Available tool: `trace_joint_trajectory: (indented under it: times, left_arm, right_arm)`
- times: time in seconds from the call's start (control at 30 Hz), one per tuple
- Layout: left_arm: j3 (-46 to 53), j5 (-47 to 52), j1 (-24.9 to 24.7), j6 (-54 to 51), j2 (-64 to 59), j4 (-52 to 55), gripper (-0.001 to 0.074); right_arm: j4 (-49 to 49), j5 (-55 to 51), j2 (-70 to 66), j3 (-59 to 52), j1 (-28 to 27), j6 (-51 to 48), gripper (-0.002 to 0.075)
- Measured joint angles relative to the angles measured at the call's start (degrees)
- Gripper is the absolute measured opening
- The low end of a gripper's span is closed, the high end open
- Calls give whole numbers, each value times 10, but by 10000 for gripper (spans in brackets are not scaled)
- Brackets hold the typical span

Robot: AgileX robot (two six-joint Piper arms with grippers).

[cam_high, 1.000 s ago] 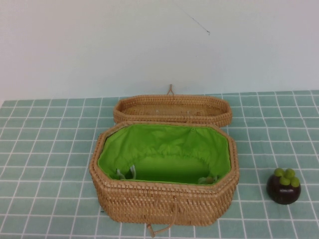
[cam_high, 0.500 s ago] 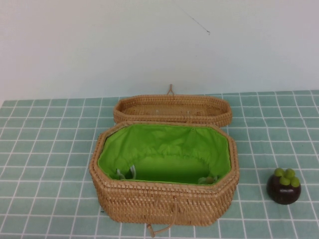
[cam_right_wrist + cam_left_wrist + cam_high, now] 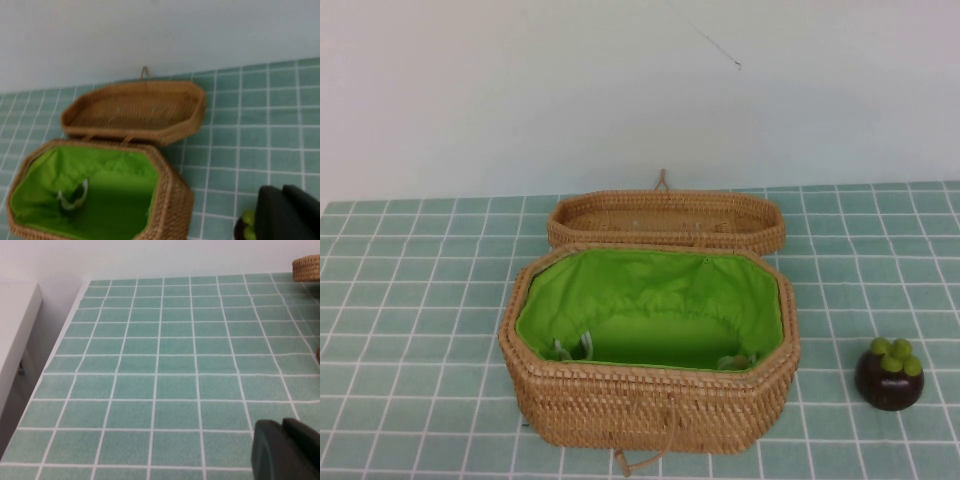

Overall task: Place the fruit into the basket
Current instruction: Pick up the mangosteen on the table

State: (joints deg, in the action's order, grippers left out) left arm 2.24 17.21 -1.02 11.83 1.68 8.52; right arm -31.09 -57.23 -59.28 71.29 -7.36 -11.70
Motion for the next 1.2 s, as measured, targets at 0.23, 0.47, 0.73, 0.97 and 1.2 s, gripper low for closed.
trace_joint_trajectory:
  times: [0.23, 0.47, 0.73, 0.97, 1.2]
  left_arm:
    - [0, 0, 0, 0, 0, 0, 0]
    - [0, 0, 0, 0, 0, 0, 0]
    - [0, 0, 0, 0, 0, 0, 0]
    - [0, 0, 0, 0, 0, 0, 0]
    - [0, 0, 0, 0, 0, 0, 0]
  right_arm:
    - [-54, -71, -98, 0, 1, -53, -3]
    - [136, -72, -122, -1, 74, 37, 1]
    - [238, -84, -146, -1, 185, 155, 1]
    - [231, -110, -206, -1, 214, 160, 5]
    - [231, -81, -251, -1, 214, 157, 272]
